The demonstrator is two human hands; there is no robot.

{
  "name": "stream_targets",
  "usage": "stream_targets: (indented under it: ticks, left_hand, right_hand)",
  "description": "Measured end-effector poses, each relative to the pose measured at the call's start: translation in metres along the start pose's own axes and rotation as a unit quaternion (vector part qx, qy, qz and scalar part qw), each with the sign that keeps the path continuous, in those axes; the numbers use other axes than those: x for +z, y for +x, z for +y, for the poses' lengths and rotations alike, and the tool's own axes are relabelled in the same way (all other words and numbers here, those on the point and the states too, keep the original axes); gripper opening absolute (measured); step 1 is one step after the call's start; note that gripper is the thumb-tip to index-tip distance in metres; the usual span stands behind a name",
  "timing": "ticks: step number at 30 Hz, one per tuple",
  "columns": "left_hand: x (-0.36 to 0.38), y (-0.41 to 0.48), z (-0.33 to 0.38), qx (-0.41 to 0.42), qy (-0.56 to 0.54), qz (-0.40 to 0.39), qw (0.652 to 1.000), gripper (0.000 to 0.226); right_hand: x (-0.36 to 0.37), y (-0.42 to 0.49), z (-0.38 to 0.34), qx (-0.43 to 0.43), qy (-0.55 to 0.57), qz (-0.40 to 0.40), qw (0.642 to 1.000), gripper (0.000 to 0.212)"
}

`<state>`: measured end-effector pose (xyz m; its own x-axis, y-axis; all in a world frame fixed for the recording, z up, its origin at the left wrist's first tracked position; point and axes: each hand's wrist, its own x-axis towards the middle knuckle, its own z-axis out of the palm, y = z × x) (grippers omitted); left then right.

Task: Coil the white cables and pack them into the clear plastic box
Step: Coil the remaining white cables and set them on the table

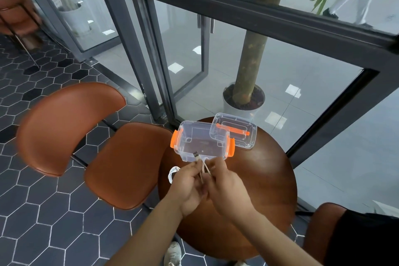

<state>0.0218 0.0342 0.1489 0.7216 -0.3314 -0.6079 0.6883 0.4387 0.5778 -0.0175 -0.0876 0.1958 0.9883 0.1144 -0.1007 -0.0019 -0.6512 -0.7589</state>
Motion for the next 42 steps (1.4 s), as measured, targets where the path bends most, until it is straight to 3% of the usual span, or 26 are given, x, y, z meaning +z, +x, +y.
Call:
stream_targets:
  ticks: [3,7,10,12,15,17,19,21,22,23,31,36,42]
  left_hand:
    - [0.003,0.0,0.001,-0.046,-0.09,-0.039,0.994,0.052]
    - [0.013,-0.007,0.006,-0.006,-0.153,-0.063,0.986,0.045]
    - [0.02,-0.007,0.012,0.044,-0.146,-0.035,0.988,0.026]
    - [0.023,-0.004,0.015,0.069,-0.157,-0.027,0.985,0.025]
    - [0.021,-0.001,0.017,0.085,-0.176,-0.039,0.98,0.025]
    - [0.017,-0.001,0.017,0.093,-0.184,-0.066,0.976,0.022]
    - [0.014,0.0,0.019,0.099,-0.19,-0.089,0.973,0.023]
    - [0.015,0.0,0.02,0.101,-0.19,-0.098,0.972,0.023]
    - [0.017,0.0,0.02,0.102,-0.186,-0.101,0.972,0.023]
    - [0.018,0.0,0.02,0.103,-0.181,-0.103,0.973,0.023]
    - [0.028,0.002,0.016,0.106,-0.155,-0.093,0.978,0.016]
    - [0.03,0.003,0.015,0.07,-0.161,-0.094,0.98,0.024]
    - [0.026,0.004,0.022,0.03,-0.115,-0.084,0.989,0.01]
  right_hand:
    - [0.009,-0.004,0.007,-0.025,-0.015,0.036,0.999,0.044]
    - [0.004,-0.013,0.002,-0.081,-0.027,0.121,0.989,0.058]
    - [0.005,-0.018,0.0,-0.127,-0.079,0.188,0.971,0.041]
    - [0.01,-0.018,0.013,-0.153,-0.113,0.206,0.96,0.028]
    - [0.017,-0.02,0.035,-0.124,-0.098,0.215,0.964,0.033]
    - [0.018,-0.022,0.045,-0.048,-0.043,0.233,0.97,0.034]
    - [0.016,-0.022,0.049,0.094,0.138,0.214,0.963,0.052]
    - [0.012,-0.02,0.046,0.221,0.407,0.144,0.875,0.056]
    - [0.01,-0.019,0.044,0.244,0.493,0.105,0.828,0.05]
    - [0.007,-0.019,0.042,0.245,0.526,0.07,0.812,0.045]
    - [-0.005,0.005,0.042,0.26,0.591,0.065,0.761,0.025]
    - [-0.012,0.012,0.041,0.24,0.575,0.044,0.781,0.02]
    - [-0.012,0.011,0.046,0.202,0.567,0.085,0.794,0.02]
